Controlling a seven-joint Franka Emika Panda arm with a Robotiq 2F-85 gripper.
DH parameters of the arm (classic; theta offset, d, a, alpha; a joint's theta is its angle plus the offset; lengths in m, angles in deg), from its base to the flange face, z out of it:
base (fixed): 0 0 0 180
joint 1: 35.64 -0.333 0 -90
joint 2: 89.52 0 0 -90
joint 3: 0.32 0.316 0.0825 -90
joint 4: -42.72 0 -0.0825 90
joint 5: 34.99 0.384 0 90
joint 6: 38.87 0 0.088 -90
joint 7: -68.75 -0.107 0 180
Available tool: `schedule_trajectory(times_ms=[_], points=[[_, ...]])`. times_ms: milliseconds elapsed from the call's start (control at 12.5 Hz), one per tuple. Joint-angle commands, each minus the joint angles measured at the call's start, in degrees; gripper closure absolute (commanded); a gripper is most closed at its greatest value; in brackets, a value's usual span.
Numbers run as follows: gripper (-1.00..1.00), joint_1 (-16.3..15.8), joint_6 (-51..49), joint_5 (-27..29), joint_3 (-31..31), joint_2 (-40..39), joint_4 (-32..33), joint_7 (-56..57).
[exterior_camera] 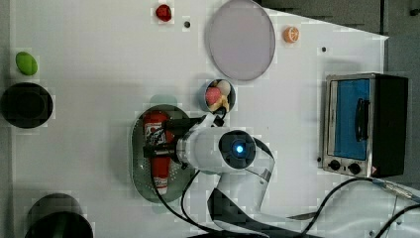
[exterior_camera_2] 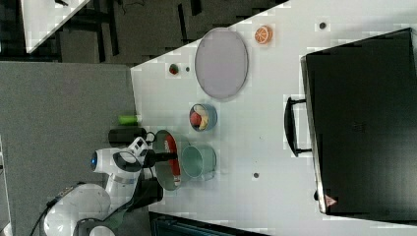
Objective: Pick ketchup from strainer and place it on the table
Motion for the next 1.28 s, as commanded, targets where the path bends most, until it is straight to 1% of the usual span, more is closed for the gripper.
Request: schedule_trajectory(times_ms=[80,320,480,720,800,960,1040,1120,1280], points=[[-0.91,-1.4,1.9,-2.0,-0.2,-0.4,-2.7,-5.6],[-0.21,-1.7,1.9,-2.2,-0.5,-0.2,-3.1,-5.6],[-0.21,-1.5,0.9,-2.2,-0.4,1.3,-2.7,-5.6],[-0.21,0.1,-2.8,-0.6,2.3,7.5,-1.8,-5.6],[-0.21,0.9,-4.0,1.6,3.5,10.2,-2.0,-5.6],[-0.21,2.6,-5.9,8.8,5.7,15.7,-2.4,-5.6],[-0.21,3.4,-7.8,12.6,6.7,18.2,-2.7,-5.6],[-0.21,3.8,-10.6,15.2,7.3,20.5,-3.3,-4.9],[-0.21,4.8,-16.6,17.0,6.9,24.0,-4.7,-2.6]])
